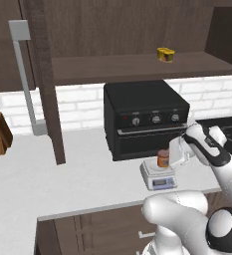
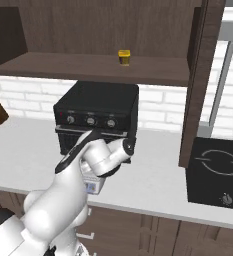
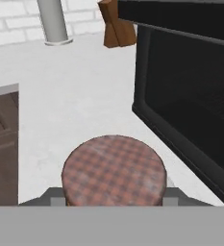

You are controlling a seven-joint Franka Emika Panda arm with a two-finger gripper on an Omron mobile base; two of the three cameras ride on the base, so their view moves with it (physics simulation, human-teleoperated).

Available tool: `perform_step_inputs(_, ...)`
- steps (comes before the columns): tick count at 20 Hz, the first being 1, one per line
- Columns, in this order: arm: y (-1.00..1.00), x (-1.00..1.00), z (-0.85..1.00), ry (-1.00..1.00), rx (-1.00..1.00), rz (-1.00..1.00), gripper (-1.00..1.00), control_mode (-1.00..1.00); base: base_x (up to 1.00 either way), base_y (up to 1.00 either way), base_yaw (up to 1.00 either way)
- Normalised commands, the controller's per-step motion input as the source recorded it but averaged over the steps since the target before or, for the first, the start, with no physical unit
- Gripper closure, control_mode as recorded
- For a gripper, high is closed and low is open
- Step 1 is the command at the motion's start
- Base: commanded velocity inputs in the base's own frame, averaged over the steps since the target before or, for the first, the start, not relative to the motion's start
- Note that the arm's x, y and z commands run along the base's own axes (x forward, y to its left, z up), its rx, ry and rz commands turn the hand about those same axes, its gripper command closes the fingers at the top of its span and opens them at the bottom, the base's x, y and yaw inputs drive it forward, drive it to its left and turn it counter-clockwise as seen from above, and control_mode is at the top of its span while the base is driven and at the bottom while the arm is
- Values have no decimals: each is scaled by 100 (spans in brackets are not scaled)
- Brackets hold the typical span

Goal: Pick the jam and place it on the digital scale for weighing, and close the cabinet.

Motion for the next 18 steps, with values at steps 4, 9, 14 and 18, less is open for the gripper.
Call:
perform_step_inputs(4, -2, 29, -31, 0, 0, 0, 100, -100, 0, 0, 0)
perform_step_inputs(9, 0, 29, -14, 0, 0, 0, 100, -100, 0, 0, 0)
perform_step_inputs(14, 0, 14, -19, 0, 0, 0, 100, -100, 0, 0, 0)
perform_step_inputs(18, 9, -9, -21, 0, -2, 0, 100, -100, 0, 0, 0)
